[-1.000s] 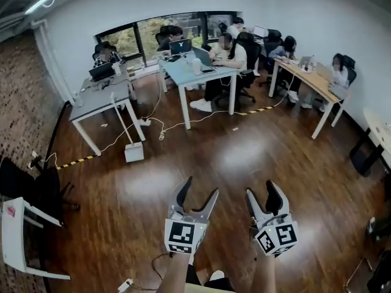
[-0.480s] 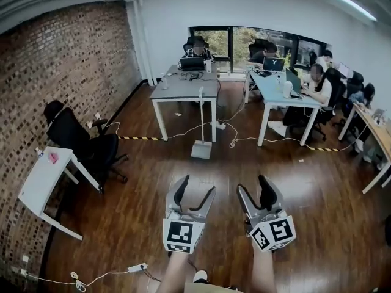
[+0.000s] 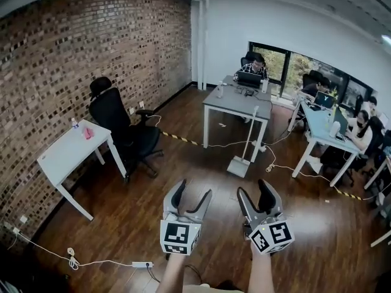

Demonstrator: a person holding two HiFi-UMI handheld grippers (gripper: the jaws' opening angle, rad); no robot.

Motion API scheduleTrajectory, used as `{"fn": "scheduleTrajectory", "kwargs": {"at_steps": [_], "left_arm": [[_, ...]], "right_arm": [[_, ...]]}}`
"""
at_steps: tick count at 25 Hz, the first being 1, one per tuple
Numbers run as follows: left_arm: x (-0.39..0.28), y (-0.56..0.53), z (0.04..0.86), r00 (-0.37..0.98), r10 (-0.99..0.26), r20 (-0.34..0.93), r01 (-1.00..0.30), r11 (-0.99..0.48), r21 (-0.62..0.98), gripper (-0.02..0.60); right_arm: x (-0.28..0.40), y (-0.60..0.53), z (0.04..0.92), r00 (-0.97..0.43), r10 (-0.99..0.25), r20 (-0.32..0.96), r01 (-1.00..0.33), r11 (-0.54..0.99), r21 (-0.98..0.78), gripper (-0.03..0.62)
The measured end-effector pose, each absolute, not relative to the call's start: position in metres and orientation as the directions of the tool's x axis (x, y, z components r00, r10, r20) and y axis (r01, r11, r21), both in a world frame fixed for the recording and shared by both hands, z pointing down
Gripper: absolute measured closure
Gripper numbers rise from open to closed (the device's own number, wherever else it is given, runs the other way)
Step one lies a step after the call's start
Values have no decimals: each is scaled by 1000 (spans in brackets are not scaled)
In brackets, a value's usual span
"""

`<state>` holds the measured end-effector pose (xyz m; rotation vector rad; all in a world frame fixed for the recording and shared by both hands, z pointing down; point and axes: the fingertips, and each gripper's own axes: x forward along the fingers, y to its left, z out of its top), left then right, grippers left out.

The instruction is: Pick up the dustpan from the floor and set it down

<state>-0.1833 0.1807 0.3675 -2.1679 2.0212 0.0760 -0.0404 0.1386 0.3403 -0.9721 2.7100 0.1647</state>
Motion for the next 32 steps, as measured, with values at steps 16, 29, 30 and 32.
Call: {"fn": "scheduleTrajectory", "kwargs": {"at_steps": [16,29,30,32], "left_arm": [[-236,44,368,-84,-982,-167,-993,95,-63,285],[-283,-65,363,-165,-977,-132,-980,177,-89,287],[-292,-72,365,-173,-977,-126,-978,185,-91,290],[-315,-90,370,-187,-975,-124,-976,198,-86,291]], "right_arm": [[-88,-42,337,-802,-526,-283,-548,836,1,313],[-147,-178,362,-866,-430,-257,-435,900,-40,313],[-154,-187,364,-865,-431,-257,-435,899,-47,313],[-177,-203,365,-871,-420,-255,-425,905,-38,313]]}}
